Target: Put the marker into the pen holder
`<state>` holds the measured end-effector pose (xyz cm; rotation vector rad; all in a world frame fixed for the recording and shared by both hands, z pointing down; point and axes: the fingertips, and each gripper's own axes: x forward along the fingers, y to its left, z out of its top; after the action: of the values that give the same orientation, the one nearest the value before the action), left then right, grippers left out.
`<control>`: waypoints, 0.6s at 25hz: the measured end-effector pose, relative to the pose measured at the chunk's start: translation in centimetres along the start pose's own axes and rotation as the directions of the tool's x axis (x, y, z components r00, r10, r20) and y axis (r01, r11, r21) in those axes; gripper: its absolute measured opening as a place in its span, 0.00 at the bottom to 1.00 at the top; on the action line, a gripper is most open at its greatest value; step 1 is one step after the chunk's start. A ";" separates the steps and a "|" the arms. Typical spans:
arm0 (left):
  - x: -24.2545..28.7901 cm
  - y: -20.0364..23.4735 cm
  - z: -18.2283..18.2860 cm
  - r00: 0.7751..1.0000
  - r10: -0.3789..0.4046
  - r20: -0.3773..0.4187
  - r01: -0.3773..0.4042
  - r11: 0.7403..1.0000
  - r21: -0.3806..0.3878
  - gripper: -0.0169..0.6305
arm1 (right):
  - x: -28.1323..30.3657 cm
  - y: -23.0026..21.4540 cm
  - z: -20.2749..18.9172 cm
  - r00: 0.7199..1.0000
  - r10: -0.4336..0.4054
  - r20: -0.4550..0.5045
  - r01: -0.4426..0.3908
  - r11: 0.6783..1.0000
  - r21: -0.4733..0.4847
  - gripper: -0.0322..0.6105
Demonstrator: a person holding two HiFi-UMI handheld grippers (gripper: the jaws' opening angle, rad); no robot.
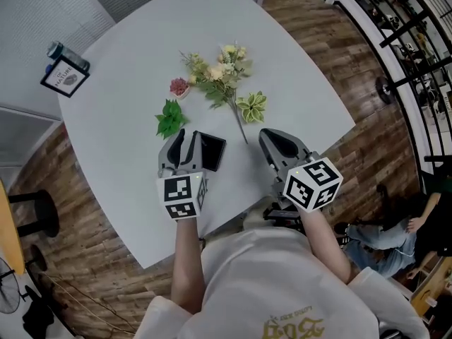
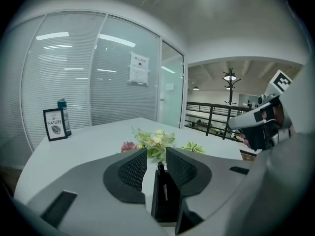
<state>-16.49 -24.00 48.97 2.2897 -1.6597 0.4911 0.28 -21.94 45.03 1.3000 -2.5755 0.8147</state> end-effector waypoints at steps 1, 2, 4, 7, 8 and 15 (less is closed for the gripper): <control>-0.3 0.1 0.3 1.000 0.000 0.010 0.000 1.000 -0.012 0.21 | -0.1 0.3 0.2 1.000 0.003 0.006 -0.003 1.000 -0.003 0.08; -0.7 0.2 0.6 1.000 -0.001 0.020 0.002 1.000 -0.025 0.21 | -0.3 0.6 0.5 1.000 0.007 0.013 -0.007 1.000 -0.007 0.08; -1.6 0.4 1.4 0.999 -0.001 0.041 0.003 0.999 -0.046 0.21 | -0.4 1.2 1.1 0.999 0.018 0.028 -0.017 1.000 -0.019 0.08; -3.2 0.8 2.8 0.996 0.013 0.083 -0.007 0.998 -0.066 0.21 | -0.5 2.5 2.1 0.998 0.044 0.051 -0.042 0.998 -0.043 0.08; -3.8 1.0 3.1 0.995 0.018 0.097 -0.011 0.997 -0.073 0.21 | -0.5 3.0 2.4 0.997 0.054 0.059 -0.051 0.997 -0.051 0.08; -7.5 1.2 5.4 0.984 0.028 0.175 -0.010 0.995 -0.102 0.10 | -0.8 5.9 4.1 0.988 0.112 0.104 -0.102 0.990 -0.098 0.08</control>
<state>-19.13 -20.08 40.93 2.3024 -1.7445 0.2078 -3.37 -20.68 38.90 1.2223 -2.7535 0.6495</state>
